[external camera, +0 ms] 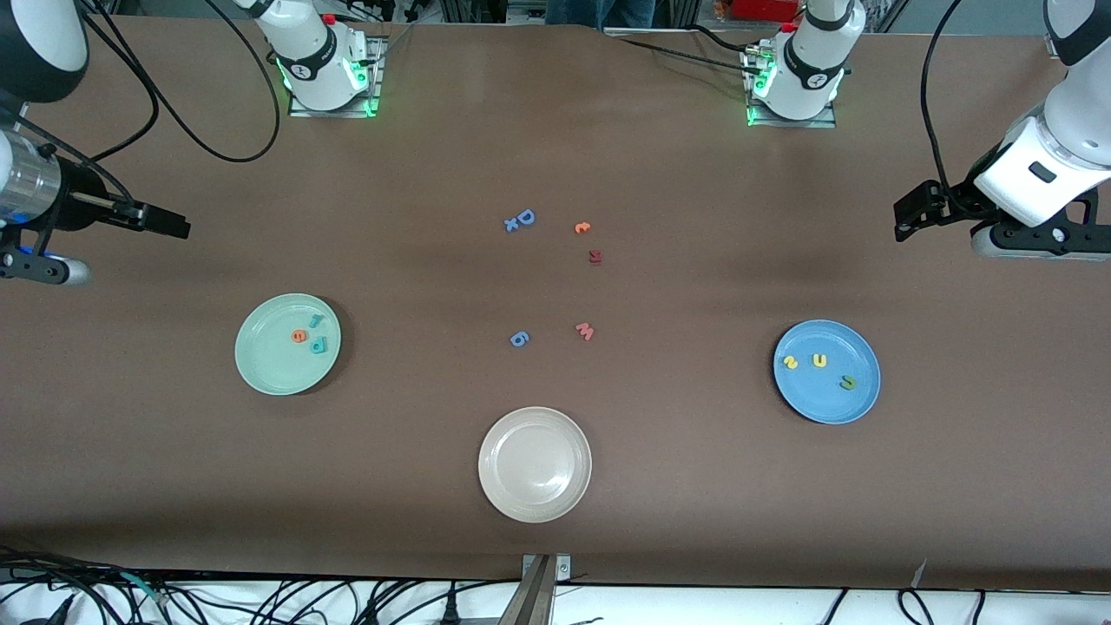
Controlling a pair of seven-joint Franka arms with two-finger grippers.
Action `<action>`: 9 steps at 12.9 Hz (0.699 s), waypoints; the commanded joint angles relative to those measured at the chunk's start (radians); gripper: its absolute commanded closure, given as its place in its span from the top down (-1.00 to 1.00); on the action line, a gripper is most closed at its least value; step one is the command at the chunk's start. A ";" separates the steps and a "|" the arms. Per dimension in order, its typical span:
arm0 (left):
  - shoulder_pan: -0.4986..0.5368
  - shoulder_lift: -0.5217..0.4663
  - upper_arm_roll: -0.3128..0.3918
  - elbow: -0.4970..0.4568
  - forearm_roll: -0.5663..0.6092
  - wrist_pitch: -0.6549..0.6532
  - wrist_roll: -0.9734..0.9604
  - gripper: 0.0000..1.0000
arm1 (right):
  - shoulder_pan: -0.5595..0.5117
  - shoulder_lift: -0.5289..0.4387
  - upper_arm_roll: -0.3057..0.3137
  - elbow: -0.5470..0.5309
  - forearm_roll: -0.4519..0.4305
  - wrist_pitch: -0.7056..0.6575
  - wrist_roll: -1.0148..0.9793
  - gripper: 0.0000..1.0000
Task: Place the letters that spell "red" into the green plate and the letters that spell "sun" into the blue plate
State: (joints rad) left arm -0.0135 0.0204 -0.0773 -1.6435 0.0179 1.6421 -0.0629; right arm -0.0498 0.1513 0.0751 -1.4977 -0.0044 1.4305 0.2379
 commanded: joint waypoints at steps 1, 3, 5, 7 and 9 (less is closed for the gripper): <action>-0.008 0.013 0.004 0.033 0.027 -0.027 0.003 1.00 | 0.011 -0.036 -0.015 0.007 0.024 -0.024 -0.014 1.00; -0.011 0.013 0.004 0.033 0.025 -0.027 0.002 1.00 | 0.011 -0.064 -0.020 -0.016 0.026 -0.022 -0.014 1.00; -0.010 0.013 0.004 0.031 0.023 -0.027 0.006 1.00 | 0.013 -0.079 -0.023 -0.038 0.027 -0.010 -0.011 1.00; -0.010 0.013 0.002 0.031 0.023 -0.027 0.005 1.00 | 0.033 -0.079 -0.055 -0.038 0.037 -0.007 -0.011 1.00; -0.011 0.013 0.002 0.031 0.023 -0.027 0.005 1.00 | 0.036 -0.079 -0.077 -0.039 0.078 0.002 -0.026 1.00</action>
State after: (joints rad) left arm -0.0139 0.0206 -0.0776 -1.6434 0.0179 1.6406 -0.0629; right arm -0.0305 0.1005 0.0307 -1.5076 0.0357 1.4215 0.2348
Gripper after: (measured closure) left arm 0.000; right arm 0.000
